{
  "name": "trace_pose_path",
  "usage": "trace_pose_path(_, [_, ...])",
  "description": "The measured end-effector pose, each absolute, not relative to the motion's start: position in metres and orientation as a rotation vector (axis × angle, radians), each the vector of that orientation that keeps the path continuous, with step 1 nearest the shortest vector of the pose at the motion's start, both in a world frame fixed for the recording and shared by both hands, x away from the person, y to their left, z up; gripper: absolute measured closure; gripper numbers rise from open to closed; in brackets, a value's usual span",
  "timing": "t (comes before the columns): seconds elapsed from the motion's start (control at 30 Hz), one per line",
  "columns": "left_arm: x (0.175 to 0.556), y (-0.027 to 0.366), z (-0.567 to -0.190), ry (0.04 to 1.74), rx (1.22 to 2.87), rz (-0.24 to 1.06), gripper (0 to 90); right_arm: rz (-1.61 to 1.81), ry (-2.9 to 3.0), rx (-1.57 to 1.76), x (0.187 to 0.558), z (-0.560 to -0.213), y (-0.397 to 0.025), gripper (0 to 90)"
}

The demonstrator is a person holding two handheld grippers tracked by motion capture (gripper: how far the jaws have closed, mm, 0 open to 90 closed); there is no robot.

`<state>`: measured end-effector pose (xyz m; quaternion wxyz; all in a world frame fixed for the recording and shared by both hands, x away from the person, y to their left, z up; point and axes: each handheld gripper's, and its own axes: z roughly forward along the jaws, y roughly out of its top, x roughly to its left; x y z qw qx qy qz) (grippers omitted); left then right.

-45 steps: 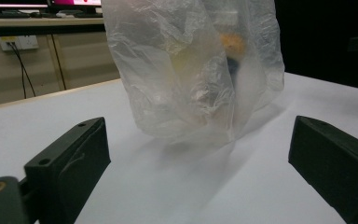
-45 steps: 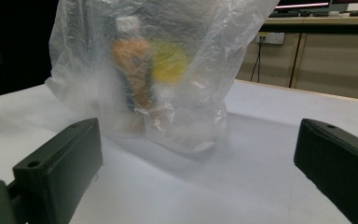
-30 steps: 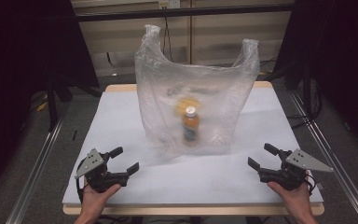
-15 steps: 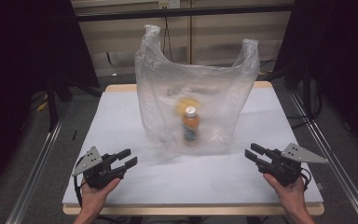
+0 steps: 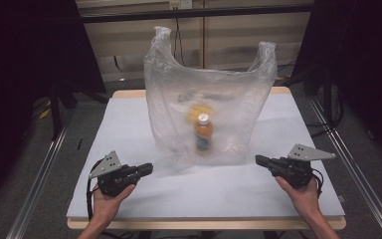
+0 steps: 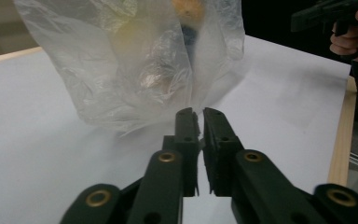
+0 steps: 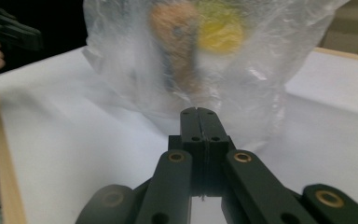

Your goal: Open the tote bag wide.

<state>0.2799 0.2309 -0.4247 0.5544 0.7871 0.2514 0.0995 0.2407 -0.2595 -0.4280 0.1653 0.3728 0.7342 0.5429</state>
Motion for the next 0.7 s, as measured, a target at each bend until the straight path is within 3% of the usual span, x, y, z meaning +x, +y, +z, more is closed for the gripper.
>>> trace_pose_path(0.7, [0.326, 0.198, -0.391, 0.539, 1.81, 0.213, 90.0, 1.699, 2.082, 0.955, 0.291, -0.38, -0.239, 90.0])
